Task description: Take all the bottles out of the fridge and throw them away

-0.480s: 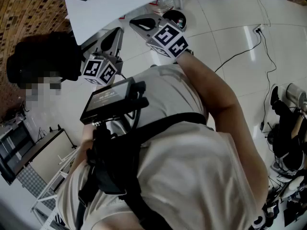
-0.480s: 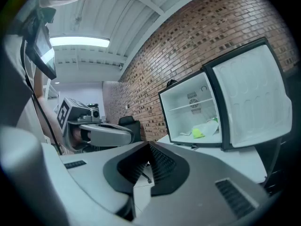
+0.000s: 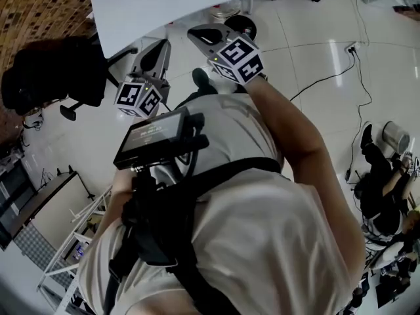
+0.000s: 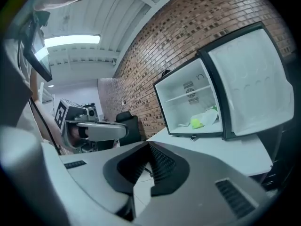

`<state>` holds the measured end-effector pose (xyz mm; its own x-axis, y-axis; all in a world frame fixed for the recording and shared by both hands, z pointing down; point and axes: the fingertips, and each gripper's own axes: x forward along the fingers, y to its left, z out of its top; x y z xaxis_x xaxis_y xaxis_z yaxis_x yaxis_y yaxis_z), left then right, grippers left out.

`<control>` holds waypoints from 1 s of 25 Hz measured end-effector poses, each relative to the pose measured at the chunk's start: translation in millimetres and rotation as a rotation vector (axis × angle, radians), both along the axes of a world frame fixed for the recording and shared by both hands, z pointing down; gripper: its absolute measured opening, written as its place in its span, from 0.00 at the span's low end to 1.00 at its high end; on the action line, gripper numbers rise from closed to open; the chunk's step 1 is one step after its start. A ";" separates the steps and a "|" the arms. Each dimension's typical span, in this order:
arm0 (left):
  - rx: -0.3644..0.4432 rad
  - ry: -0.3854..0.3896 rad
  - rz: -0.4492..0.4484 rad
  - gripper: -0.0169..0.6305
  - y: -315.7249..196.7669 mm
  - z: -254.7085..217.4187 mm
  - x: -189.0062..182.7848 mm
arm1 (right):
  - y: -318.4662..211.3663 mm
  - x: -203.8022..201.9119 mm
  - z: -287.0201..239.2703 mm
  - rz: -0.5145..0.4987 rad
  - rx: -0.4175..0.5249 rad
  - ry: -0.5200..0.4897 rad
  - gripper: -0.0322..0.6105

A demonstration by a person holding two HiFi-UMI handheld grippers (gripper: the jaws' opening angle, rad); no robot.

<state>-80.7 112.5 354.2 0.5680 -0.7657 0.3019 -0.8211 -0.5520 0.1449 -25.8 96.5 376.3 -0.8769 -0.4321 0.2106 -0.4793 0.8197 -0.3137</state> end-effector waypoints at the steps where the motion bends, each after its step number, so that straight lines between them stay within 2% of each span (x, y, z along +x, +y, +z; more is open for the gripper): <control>1: 0.002 0.017 0.003 0.05 -2.6 1.7 -2.7 | -1.1 -1.0 2.3 0.005 -0.005 0.014 0.05; 4: 0.003 0.062 0.021 0.05 -12.7 7.4 -15.8 | -4.1 -10.4 3.0 0.026 0.001 0.051 0.05; 9: 0.022 0.093 0.072 0.05 -45.3 -1.3 -75.2 | -36.7 -60.7 -11.1 0.099 0.017 0.084 0.05; 15: 0.036 0.144 0.127 0.05 -69.9 -0.1 -118.6 | -55.1 -87.5 -9.5 0.192 0.019 0.141 0.05; 19: 0.020 0.150 0.144 0.05 -78.3 8.9 -150.9 | -54.6 -118.9 -6.9 0.190 0.038 0.186 0.05; 22: -0.004 0.154 0.157 0.05 -81.0 19.4 -160.0 | -42.2 -131.7 1.5 0.177 0.041 0.225 0.05; 25: -0.015 0.148 0.188 0.05 -86.1 23.9 -155.0 | -45.5 -127.6 6.4 0.207 0.015 0.222 0.05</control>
<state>-235.7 26.5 378.1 0.7390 -0.6385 0.2147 -0.6733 -0.6900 0.2655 -153.4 51.0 382.7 -0.7036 -0.6010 0.3792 -0.6917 0.7015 -0.1715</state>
